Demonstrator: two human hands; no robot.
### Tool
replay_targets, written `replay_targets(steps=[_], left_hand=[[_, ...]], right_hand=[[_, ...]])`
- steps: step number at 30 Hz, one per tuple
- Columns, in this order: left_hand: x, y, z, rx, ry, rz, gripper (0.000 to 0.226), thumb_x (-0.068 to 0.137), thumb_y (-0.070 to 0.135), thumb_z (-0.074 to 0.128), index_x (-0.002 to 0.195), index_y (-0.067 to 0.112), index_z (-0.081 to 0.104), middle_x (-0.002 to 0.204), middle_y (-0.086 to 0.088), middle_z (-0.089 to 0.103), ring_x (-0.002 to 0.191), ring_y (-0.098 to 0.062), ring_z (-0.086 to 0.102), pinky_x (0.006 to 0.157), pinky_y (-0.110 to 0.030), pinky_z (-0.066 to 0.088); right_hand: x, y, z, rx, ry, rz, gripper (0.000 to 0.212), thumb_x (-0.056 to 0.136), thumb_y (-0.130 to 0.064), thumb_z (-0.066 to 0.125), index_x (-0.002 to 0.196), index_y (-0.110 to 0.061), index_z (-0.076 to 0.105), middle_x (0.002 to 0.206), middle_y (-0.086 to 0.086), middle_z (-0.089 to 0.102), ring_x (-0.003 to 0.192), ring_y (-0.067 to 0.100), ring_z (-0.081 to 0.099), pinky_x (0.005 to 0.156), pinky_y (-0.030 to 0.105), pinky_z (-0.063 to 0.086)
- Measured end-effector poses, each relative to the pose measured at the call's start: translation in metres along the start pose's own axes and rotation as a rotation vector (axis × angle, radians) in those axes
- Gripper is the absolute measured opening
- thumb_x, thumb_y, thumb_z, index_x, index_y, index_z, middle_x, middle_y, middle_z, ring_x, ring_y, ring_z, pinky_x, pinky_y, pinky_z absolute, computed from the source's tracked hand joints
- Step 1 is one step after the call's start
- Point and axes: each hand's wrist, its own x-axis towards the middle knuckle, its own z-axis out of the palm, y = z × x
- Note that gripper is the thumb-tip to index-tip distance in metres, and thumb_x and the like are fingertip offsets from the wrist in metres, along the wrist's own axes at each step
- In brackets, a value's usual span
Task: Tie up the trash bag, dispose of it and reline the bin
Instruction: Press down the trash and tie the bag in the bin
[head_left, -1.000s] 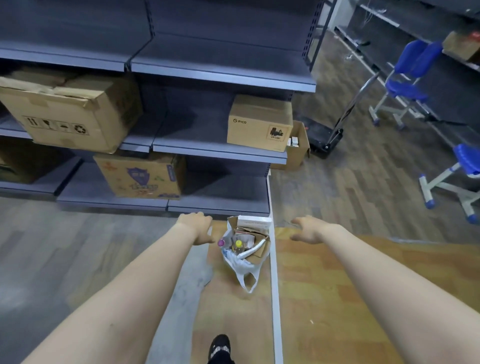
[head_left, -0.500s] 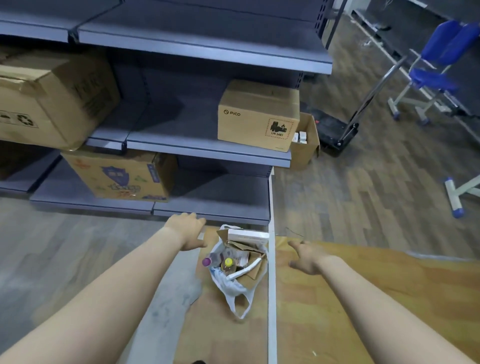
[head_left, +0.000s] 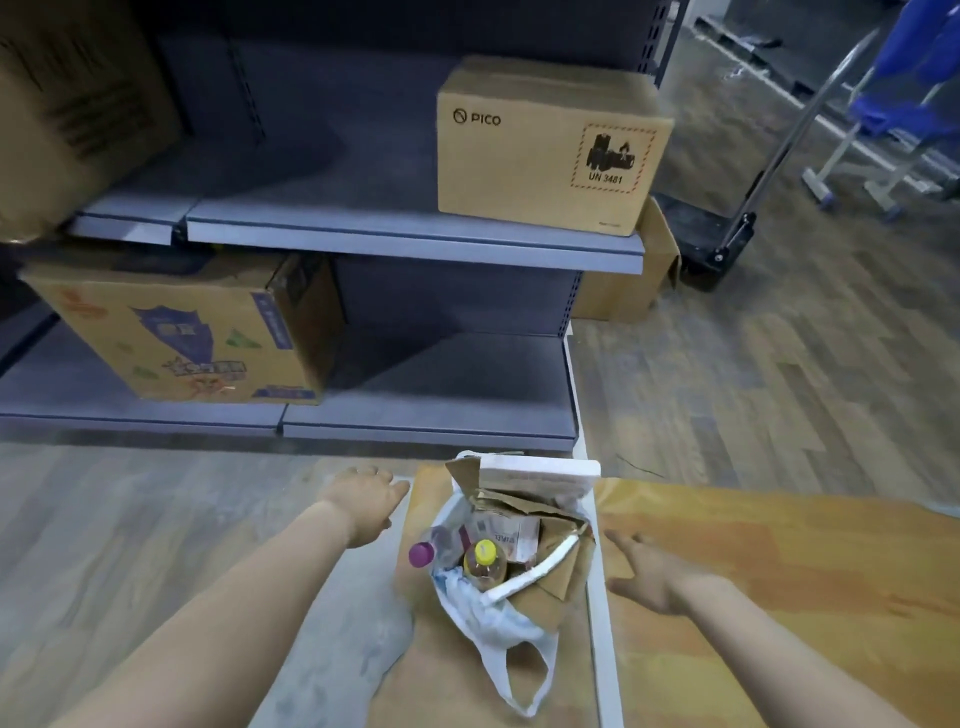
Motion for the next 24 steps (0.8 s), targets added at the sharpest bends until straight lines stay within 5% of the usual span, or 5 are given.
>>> replay_targets(steps=[7,15,18,20,24], left_hand=[[0.093,0.013,0.079,0.179,0.225,0.201,0.066,0.099,0.023,0.045,0.153,0.019,0.006,0.161,-0.005,0.006,0.147,-0.023,0.011,0.118,-0.038,0.016],[0.137,0.028,0.152,0.165,0.432,0.268,0.055,0.103,0.027,0.033,0.152,0.028,0.008,0.159,0.012,0.000,0.148,-0.011,-0.001,0.119,-0.030,0.004],[0.143,0.027,0.172,0.094,0.627,0.275,0.066,0.084,0.046,0.065,0.143,0.028,0.040,0.151,0.015,0.033,0.139,-0.005,0.033,0.111,-0.024,0.030],[0.148,0.026,0.176,0.028,0.701,0.291,0.079,0.045,0.063,0.084,0.116,0.032,0.068,0.121,0.019,0.064,0.108,0.001,0.063,0.084,-0.018,0.052],[0.152,0.032,0.182,0.014,0.821,0.365,0.081,0.028,0.065,0.086,0.100,0.030,0.076,0.104,0.016,0.072,0.092,0.000,0.070,0.074,-0.017,0.054]], right_hand=[[0.069,0.042,0.071,-0.047,0.190,0.010,0.083,0.094,-0.043,0.048,0.151,-0.025,-0.011,0.159,0.005,0.009,0.135,0.024,0.039,0.098,0.030,0.041],[0.121,0.057,0.130,-0.045,0.338,0.059,0.097,0.088,-0.044,0.058,0.151,-0.019,-0.012,0.160,0.003,0.004,0.136,0.023,0.038,0.100,0.032,0.043],[0.123,0.048,0.147,-0.046,0.347,0.022,0.104,0.083,-0.048,0.063,0.151,-0.019,-0.011,0.160,0.001,0.000,0.136,0.024,0.038,0.100,0.034,0.043],[0.121,0.044,0.156,-0.047,0.358,0.004,0.106,0.082,-0.050,0.064,0.151,-0.019,-0.011,0.160,-0.001,-0.001,0.135,0.024,0.040,0.099,0.035,0.044],[0.113,0.043,0.166,-0.030,0.388,0.009,0.113,0.080,-0.059,0.060,0.149,-0.016,-0.019,0.160,0.001,-0.003,0.134,0.025,0.041,0.097,0.034,0.044]])
